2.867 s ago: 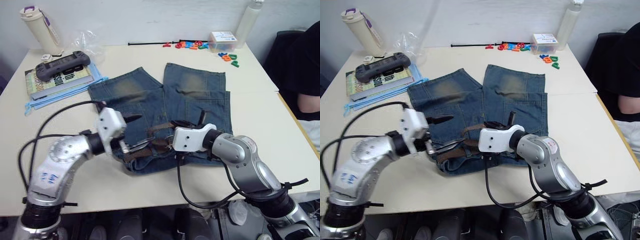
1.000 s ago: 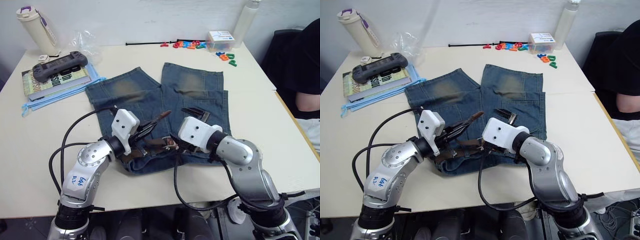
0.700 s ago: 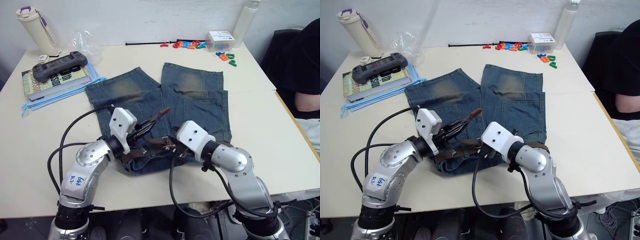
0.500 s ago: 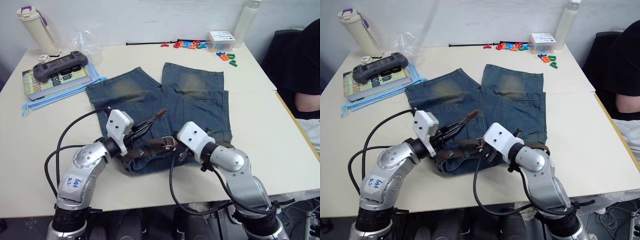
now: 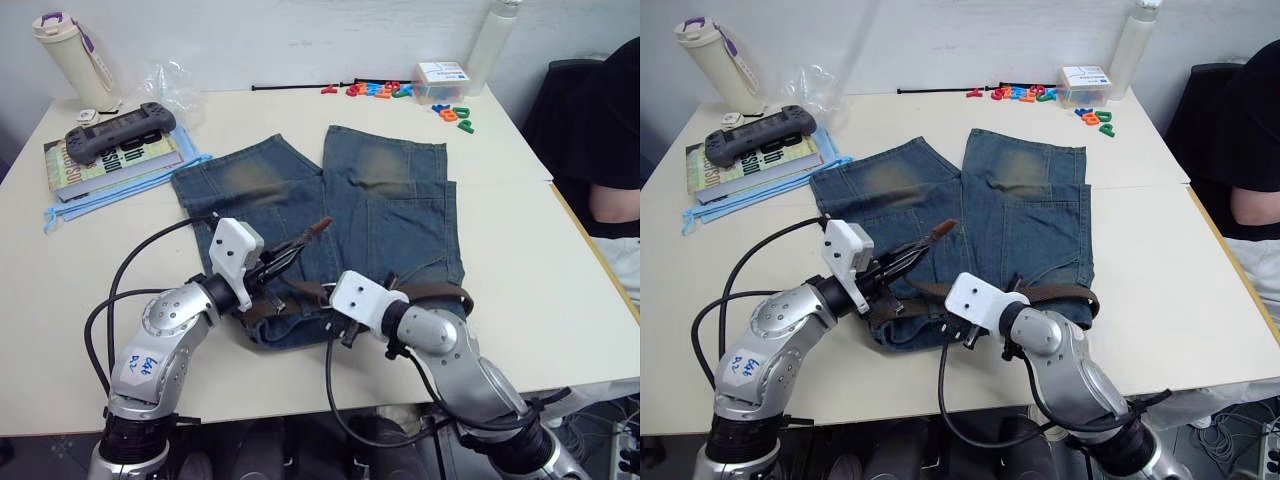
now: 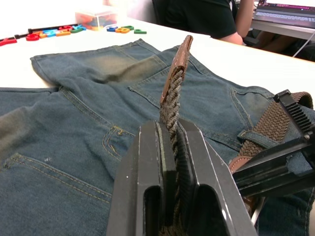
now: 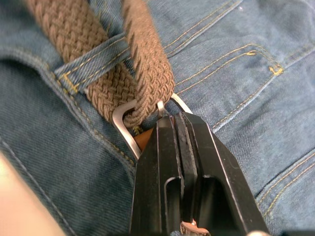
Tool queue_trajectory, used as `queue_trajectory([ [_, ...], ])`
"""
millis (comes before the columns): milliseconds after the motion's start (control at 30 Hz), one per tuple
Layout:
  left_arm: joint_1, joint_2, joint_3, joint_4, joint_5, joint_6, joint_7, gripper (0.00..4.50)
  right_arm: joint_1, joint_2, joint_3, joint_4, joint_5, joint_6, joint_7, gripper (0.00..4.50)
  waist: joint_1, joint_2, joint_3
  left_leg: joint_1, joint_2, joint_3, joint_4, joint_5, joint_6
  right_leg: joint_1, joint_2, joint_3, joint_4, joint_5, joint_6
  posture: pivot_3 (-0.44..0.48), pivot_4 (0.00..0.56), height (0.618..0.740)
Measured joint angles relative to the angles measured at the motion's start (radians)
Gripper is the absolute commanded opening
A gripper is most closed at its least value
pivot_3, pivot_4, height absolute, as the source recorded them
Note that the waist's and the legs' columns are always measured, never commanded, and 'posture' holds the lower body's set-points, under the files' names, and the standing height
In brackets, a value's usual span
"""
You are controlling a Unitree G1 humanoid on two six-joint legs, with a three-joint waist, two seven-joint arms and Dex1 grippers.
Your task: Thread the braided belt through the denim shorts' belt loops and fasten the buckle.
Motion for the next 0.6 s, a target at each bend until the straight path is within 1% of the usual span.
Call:
queue_trajectory([
  [333, -0.016, 0.002, -0.004, 0.002, 0.000, 0.000, -0.001, 0.00, -0.056, -0.034, 0.103, 0.052, -0.090, -0.078, 0.007, 0.04, -0.002, -0.001, 0.000, 0.000, 0.000, 0.000, 0.000, 0.000, 0.000, 0.000, 0.000, 0.000, 0.000, 0.000, 0.000, 0.000, 0.150, 0.716],
  [467, -0.010, 0.027, -0.001, 0.002, 0.000, 0.000, -0.006, 0.00, -0.061, -0.045, 0.131, 0.058, -0.136, -0.109, 0.014, 0.04, -0.003, -0.001, 0.000, 0.000, 0.000, 0.000, 0.000, 0.000, -0.001, 0.000, 0.000, 0.000, 0.000, 0.000, 0.000, 0.000, 0.150, 0.716],
  [600, 0.067, 0.072, 0.040, 0.002, -0.007, -0.005, -0.026, 0.00, -0.034, -0.012, 0.105, 0.043, -0.148, -0.087, 0.012, 0.04, -0.006, -0.001, -0.001, 0.001, 0.001, 0.000, -0.001, 0.000, -0.002, 0.000, 0.000, 0.000, 0.000, 0.000, -0.001, 0.000, 0.150, 0.716],
])
